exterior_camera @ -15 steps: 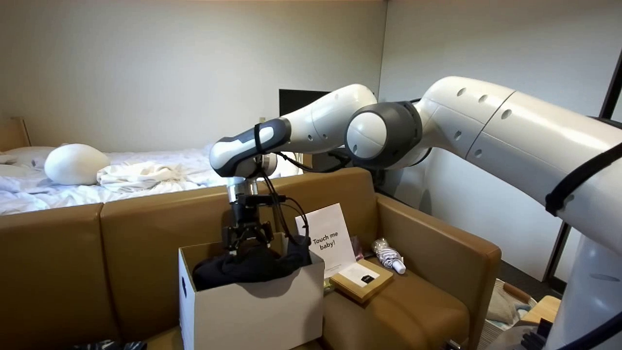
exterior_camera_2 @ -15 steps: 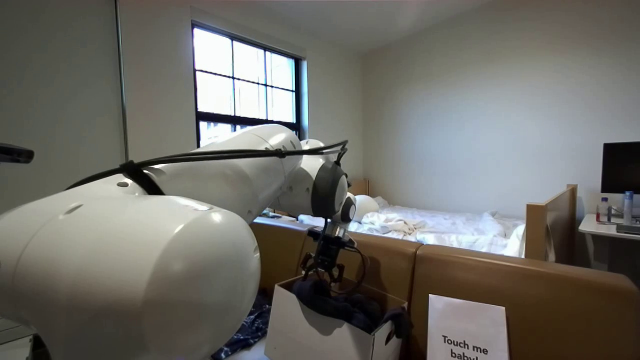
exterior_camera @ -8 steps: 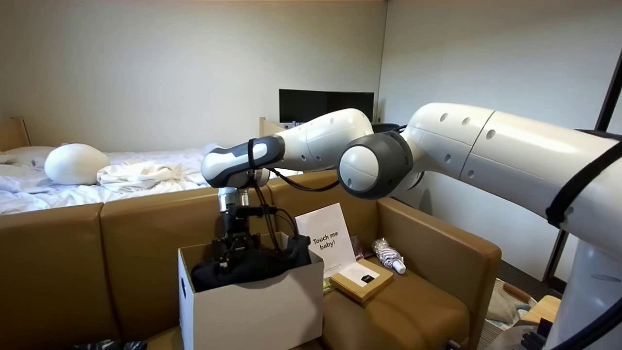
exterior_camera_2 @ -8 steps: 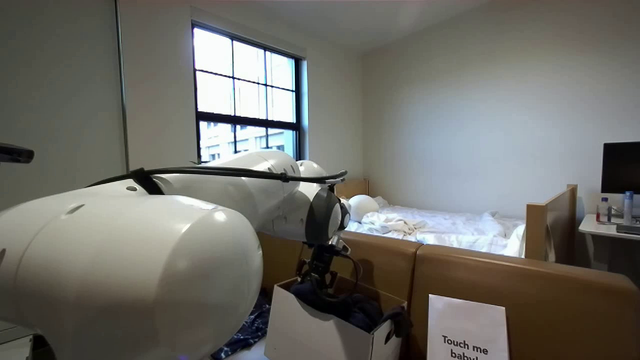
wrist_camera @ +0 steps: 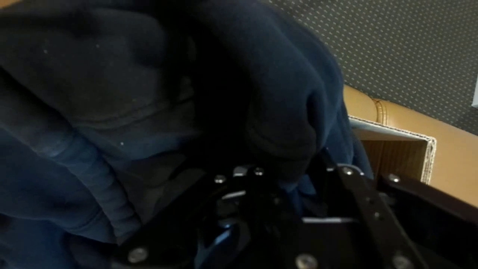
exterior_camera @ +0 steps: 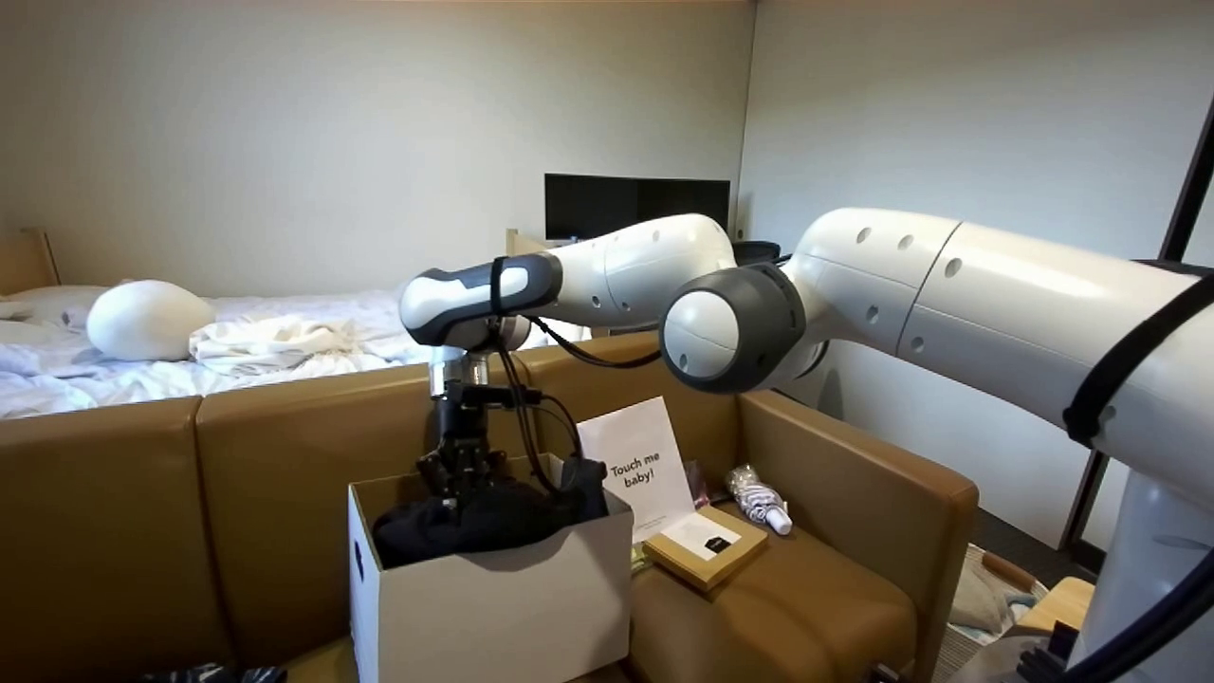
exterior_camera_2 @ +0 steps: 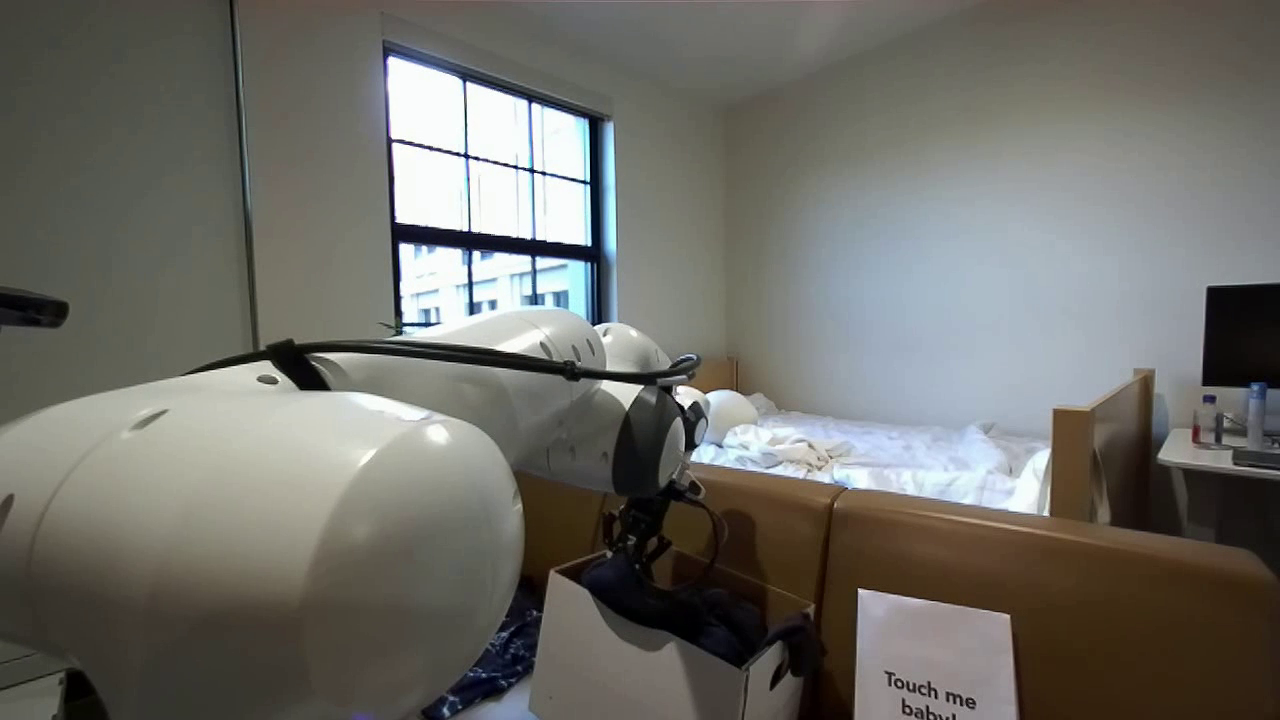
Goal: Pick up the black hoodie from the box and place it on the couch
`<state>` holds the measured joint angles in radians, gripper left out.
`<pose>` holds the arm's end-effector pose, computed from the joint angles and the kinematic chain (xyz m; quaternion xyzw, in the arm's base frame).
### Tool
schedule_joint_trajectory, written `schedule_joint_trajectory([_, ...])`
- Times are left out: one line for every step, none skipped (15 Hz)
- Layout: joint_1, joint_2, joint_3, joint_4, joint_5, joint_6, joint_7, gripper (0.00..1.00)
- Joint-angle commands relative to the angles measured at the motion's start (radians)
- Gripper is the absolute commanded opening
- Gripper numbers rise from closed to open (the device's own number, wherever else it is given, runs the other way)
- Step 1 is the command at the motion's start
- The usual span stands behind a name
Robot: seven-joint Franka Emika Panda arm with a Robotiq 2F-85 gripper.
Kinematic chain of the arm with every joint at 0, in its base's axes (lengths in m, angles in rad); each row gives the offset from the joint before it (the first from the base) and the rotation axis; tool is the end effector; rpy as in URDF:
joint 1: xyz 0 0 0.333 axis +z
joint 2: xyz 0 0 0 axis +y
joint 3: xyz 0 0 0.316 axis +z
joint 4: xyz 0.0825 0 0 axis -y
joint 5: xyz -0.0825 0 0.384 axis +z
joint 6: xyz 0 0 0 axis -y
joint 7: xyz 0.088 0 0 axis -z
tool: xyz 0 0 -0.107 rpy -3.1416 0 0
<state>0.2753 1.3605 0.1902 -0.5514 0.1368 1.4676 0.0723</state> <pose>0.6972 0.2820 0.1433 -0.9544 -0.1290 0.2441 0.1131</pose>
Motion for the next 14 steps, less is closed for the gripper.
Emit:
schedule_joint_trajectory([-0.028,0.014,0.035,0.024,0.048,-0.073,0.009,0.06])
schedule_joint_trajectory([-0.031,0.016,0.038,0.025,0.055,-0.088,0.009,0.04])
schedule_joint_trajectory([-0.032,0.019,0.041,0.026,0.060,-0.103,0.011,0.04])
schedule_joint_trajectory([-0.023,0.058,0.035,0.097,0.073,-0.150,0.013,0.03])
schedule_joint_trajectory([-0.022,0.065,0.036,0.106,0.078,-0.170,0.011,0.06])
schedule_joint_trajectory([-0.022,0.076,0.038,0.125,0.086,-0.193,0.012,0.05])
schedule_joint_trajectory([-0.026,0.093,0.037,0.143,0.087,-0.210,0.003,0.06])
schedule_joint_trajectory([-0.027,0.104,0.038,0.162,0.089,-0.229,0.000,0.05])
schedule_joint_trajectory([-0.025,0.110,0.038,0.179,0.089,-0.248,0.001,0.06])
schedule_joint_trajectory([-0.019,0.107,0.040,0.196,0.089,-0.275,0.004,0.06])
schedule_joint_trajectory([-0.030,0.040,0.058,0.098,0.086,-0.262,-0.032,0.06])
schedule_joint_trajectory([-0.029,0.033,0.068,0.105,0.087,-0.281,-0.053,0.06])
schedule_joint_trajectory([-0.024,0.016,0.085,0.110,0.086,-0.305,-0.090,0.06])
schedule_joint_trajectory([-0.020,0.004,0.097,0.114,0.083,-0.323,-0.119,0.06])
